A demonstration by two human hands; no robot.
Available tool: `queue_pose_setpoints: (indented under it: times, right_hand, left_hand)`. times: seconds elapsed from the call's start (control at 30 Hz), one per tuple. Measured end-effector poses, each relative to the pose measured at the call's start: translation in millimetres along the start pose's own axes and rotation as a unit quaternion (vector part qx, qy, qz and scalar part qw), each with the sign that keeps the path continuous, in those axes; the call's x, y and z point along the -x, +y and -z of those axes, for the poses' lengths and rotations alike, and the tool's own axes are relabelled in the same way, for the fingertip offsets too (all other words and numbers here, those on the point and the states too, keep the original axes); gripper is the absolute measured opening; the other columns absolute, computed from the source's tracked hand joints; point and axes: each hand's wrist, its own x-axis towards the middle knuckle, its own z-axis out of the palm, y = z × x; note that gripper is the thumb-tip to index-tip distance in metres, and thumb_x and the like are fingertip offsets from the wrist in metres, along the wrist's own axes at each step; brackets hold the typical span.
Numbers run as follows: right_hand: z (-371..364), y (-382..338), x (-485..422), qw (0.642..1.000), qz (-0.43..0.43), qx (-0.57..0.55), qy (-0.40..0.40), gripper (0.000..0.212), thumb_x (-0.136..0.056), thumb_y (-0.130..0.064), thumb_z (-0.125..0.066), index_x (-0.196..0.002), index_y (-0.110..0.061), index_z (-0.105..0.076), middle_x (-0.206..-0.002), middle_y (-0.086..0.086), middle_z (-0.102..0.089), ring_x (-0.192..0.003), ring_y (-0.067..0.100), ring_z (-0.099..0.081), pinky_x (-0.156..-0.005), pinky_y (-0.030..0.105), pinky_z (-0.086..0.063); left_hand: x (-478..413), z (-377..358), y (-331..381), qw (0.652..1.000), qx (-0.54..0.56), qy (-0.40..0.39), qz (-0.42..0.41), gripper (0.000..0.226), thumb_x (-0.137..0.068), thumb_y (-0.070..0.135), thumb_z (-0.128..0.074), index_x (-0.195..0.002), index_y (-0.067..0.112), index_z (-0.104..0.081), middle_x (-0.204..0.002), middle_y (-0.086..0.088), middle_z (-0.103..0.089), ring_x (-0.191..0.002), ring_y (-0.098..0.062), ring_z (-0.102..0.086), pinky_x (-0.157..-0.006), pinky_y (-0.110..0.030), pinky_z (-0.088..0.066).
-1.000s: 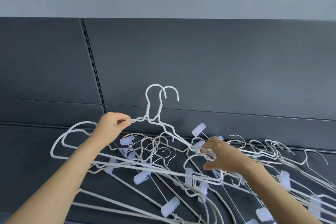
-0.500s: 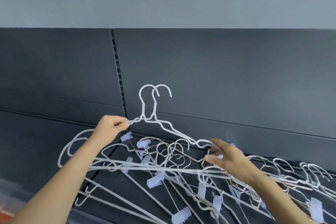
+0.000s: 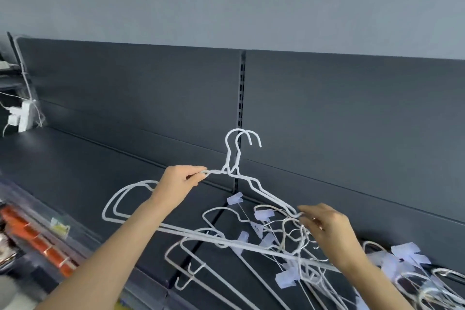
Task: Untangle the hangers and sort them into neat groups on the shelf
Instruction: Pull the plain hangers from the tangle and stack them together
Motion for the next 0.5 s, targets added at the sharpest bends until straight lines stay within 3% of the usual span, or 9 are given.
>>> queue_pose_setpoints:
  times: [0.1, 0.2, 0.27, 0.37, 0.5]
  right_hand:
    - [-46.6, -36.8, -27.2, 1.000, -0.004, 0.006, 0.010, 0.014, -0.081, -0.008, -0.067, -0.093, -0.010, -0.073, -0.076, 0.002, -0.063, -0.070, 0.023, -0.061, -0.069, 0.025, -0.045]
    - [-104.9, -74.3, -55.9, 1.000, -0.020, -0.011, -0.005, 0.014, -0.082, -0.006, -0.065, -0.092, -0.010, -0.073, -0.080, 0.007, -0.064, -0.071, 0.022, -0.058, -0.069, 0.023, -0.042]
    - [-145.6, -98.7, -76.3, 0.999, -0.030, -0.023, -0.024, 0.013, -0.083, -0.007, -0.064, -0.093, -0.010, -0.073, -0.082, 0.007, -0.062, -0.072, 0.019, -0.057, -0.068, 0.018, -0.038]
    - [-200.9, -133.4, -111.1, 0.997, -0.038, -0.041, -0.056, 0.014, -0.083, -0.008, -0.064, -0.094, -0.012, -0.072, -0.083, 0.008, -0.060, -0.074, 0.014, -0.057, -0.068, 0.010, -0.037]
    - [-260.5, -179.5, -148.3, 0.992, -0.057, -0.020, -0.111, 0.019, -0.087, -0.016, -0.060, -0.103, -0.014, -0.070, -0.093, 0.005, -0.060, -0.087, 0.019, -0.059, -0.081, 0.023, -0.041]
  left_hand:
    - [-11.6, 36.9, -42.3, 1.000, -0.002, 0.005, 0.019, 0.021, -0.087, 0.022, -0.061, -0.105, 0.016, -0.070, -0.088, 0.004, -0.070, -0.071, -0.005, -0.064, -0.070, -0.015, -0.047]
    - [-26.1, 78.8, -99.3, 0.999, -0.027, -0.001, 0.038, 0.016, -0.087, 0.024, -0.061, -0.086, 0.012, -0.072, -0.072, -0.011, -0.067, -0.067, -0.023, -0.060, -0.068, -0.034, -0.047]
    - [-36.2, 105.7, -143.8, 0.998, -0.048, -0.017, 0.043, 0.018, -0.086, 0.026, -0.061, -0.078, 0.011, -0.068, -0.065, -0.008, -0.062, -0.059, -0.022, -0.052, -0.061, -0.033, -0.042]
    - [-47.6, 139.1, -209.4, 0.991, -0.115, -0.053, 0.043, 0.011, -0.088, 0.024, -0.058, -0.084, 0.016, -0.065, -0.067, -0.004, -0.063, -0.060, -0.020, -0.055, -0.061, -0.036, -0.046]
    - [-52.5, 172.3, -278.1, 0.980, -0.168, -0.064, 0.090, 0.020, -0.091, 0.017, -0.051, -0.072, 0.009, -0.053, -0.057, -0.001, -0.049, -0.058, -0.023, -0.044, -0.057, -0.032, -0.034]
